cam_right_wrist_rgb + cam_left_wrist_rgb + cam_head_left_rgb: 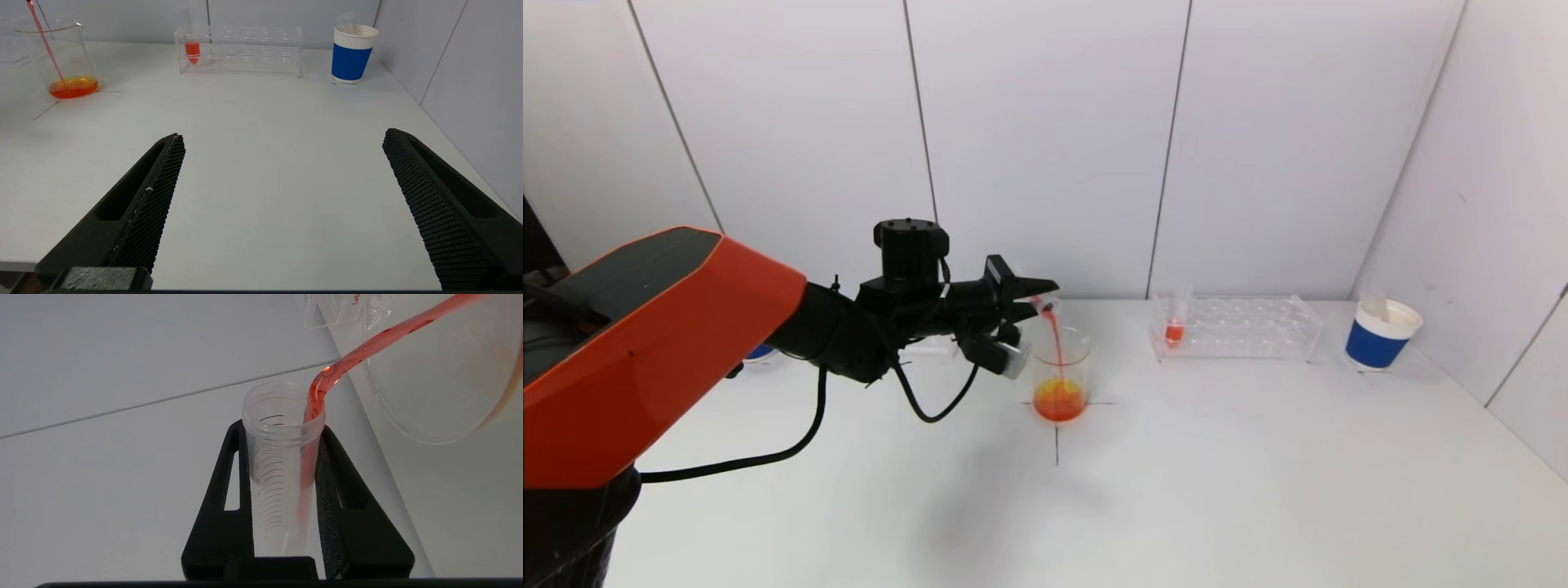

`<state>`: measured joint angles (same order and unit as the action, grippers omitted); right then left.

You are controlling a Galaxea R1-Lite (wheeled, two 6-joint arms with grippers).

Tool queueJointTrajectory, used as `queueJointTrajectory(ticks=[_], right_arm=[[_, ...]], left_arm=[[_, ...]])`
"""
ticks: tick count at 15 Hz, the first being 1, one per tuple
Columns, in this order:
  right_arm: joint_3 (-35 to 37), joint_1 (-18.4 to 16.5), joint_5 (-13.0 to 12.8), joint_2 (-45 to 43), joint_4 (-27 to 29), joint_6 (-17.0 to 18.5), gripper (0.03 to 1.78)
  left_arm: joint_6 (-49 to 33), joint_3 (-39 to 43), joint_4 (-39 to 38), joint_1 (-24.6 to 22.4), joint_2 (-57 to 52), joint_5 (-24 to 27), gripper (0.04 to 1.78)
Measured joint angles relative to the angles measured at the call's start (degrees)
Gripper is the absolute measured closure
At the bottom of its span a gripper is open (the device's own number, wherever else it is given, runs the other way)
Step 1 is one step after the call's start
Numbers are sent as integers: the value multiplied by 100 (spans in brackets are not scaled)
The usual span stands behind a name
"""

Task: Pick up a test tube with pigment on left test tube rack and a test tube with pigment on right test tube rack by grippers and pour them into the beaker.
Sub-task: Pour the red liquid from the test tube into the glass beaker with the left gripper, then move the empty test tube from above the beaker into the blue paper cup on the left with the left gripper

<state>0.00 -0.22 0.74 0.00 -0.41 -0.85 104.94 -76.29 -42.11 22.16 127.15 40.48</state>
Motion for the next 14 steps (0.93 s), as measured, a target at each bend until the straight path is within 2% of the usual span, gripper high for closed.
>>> queueJointTrajectory(ticks=[14], right_arm=[[0,-2,2,0,0,0,5]], left_arm=[[816,0,247,90,-168,-196,137]])
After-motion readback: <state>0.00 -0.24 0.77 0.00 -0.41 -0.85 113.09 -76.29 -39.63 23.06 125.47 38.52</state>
